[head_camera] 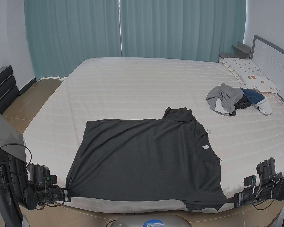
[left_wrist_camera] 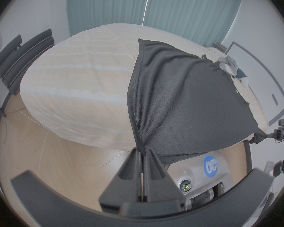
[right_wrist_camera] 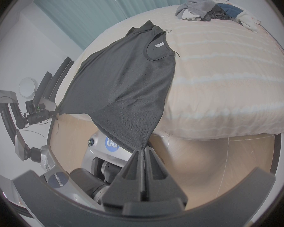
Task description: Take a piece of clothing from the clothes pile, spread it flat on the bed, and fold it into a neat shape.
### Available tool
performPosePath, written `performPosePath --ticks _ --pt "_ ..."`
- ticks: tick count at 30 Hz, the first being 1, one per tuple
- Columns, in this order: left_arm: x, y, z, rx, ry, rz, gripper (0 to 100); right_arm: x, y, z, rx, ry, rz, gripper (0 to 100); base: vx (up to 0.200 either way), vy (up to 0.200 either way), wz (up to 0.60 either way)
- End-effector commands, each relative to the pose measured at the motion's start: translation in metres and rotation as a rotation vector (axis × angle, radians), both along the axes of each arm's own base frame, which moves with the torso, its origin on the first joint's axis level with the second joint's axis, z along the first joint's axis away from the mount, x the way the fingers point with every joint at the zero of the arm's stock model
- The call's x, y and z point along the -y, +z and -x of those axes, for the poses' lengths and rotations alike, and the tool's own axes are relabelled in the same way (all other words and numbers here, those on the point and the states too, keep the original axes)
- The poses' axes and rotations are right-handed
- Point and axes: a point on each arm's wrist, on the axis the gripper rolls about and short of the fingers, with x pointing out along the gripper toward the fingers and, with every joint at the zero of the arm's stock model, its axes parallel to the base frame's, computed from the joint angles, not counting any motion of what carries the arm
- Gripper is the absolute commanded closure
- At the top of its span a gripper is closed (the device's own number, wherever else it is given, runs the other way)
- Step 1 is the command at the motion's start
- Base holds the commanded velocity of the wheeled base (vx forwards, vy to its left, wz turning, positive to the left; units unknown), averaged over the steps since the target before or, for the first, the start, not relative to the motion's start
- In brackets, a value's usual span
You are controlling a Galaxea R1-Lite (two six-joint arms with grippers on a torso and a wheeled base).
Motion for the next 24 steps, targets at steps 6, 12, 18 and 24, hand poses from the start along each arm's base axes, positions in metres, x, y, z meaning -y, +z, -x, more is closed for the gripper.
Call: performPosePath --ticks 6,12,18,24 --pt "0.001 0.013 0.014 -0.05 -0.027 -0.032 100 0.002 0.002 0.014 -0.048 0.039 0.056 100 0.0 0.0 0.0" --pt "0.001 0.023 0.022 -0.071 -0.049 -0.045 100 0.002 0.004 0.017 -0.039 0.049 0.077 100 0.0 0.0 0.0" --pt "0.001 0.021 0.029 -0.132 -0.079 -0.072 100 0.003 0.01 0.022 -0.062 0.065 0.088 100 0.0 0.0 0.0" --pt "0.001 0.023 0.026 -0.115 -0.07 -0.077 100 0.002 0.027 0.016 -0.052 0.058 0.075 100 0.0 0.0 0.0"
